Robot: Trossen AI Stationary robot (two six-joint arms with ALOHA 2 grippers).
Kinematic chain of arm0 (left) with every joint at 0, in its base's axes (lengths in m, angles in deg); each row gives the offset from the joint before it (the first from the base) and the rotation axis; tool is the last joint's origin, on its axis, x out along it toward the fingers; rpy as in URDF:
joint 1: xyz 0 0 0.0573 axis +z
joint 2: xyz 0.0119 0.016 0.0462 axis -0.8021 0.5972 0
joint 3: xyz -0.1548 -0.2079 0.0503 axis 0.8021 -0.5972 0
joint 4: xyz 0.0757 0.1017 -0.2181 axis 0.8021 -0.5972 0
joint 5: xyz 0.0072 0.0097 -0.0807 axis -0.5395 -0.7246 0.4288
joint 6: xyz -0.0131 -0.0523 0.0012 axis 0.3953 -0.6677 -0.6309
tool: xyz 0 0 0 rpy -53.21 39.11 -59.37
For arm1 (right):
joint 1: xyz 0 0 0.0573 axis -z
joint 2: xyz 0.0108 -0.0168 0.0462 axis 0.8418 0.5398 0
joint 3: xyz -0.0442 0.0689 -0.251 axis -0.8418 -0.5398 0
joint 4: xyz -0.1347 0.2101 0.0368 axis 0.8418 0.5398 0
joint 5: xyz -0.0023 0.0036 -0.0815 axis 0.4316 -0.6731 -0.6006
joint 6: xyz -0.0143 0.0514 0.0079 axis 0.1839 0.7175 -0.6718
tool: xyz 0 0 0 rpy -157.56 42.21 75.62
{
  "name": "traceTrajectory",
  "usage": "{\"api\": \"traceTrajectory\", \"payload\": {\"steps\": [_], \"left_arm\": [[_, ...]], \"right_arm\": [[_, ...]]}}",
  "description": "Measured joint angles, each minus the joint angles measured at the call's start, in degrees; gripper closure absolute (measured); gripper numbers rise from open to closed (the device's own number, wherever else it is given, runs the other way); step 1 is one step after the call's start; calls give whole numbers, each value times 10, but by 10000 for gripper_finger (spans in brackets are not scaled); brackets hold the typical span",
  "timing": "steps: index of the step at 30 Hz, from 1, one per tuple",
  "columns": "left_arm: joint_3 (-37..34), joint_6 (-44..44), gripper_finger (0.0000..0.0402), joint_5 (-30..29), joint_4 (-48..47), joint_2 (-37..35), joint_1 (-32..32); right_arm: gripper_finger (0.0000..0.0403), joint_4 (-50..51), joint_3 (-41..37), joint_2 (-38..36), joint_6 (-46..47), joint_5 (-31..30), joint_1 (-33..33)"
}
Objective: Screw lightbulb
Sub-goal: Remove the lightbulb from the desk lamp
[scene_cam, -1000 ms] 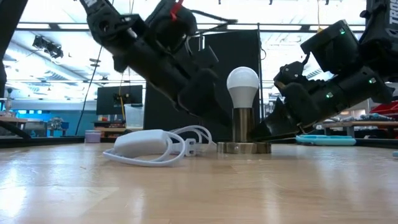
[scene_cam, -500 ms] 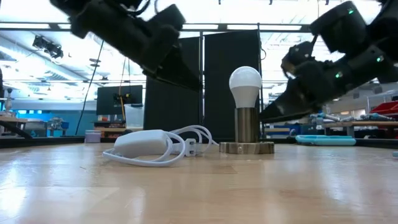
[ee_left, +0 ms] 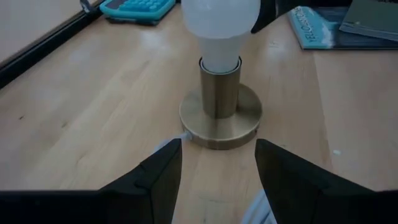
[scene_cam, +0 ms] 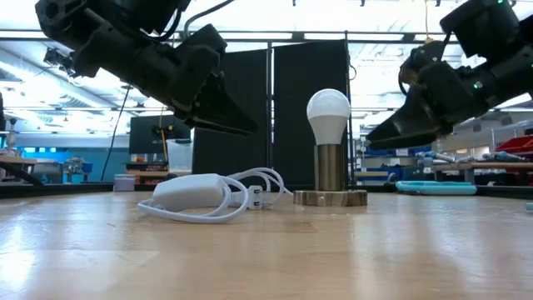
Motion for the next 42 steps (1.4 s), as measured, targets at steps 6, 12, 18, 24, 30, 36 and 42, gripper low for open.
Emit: {"api": "traceTrajectory", "payload": {"steps": [6,12,18,24,30,36,42], "left_arm": [[0,23,193,0,-9,-9,-6],[1,42,193,-4,-3,-28,-11],[0,45,193,2,30,-21,-3],[3,48,193,40,147,40,17],[45,48,193,49,254,177,28],[116,49,193,48,258,275,38],[149,48,193,21,247,299,48]], "right_arm": [[96,23,-9,-10,-29,26,-13],[96,0,-29,-37,-41,36,-23],[96,-31,-32,-38,-41,20,-22],[96,-76,-31,-38,-53,-2,-22],[96,-81,-31,-31,-19,-2,-21],[96,-127,-31,33,-4,0,-21],[96,-191,-22,125,-1,5,-21]]}}
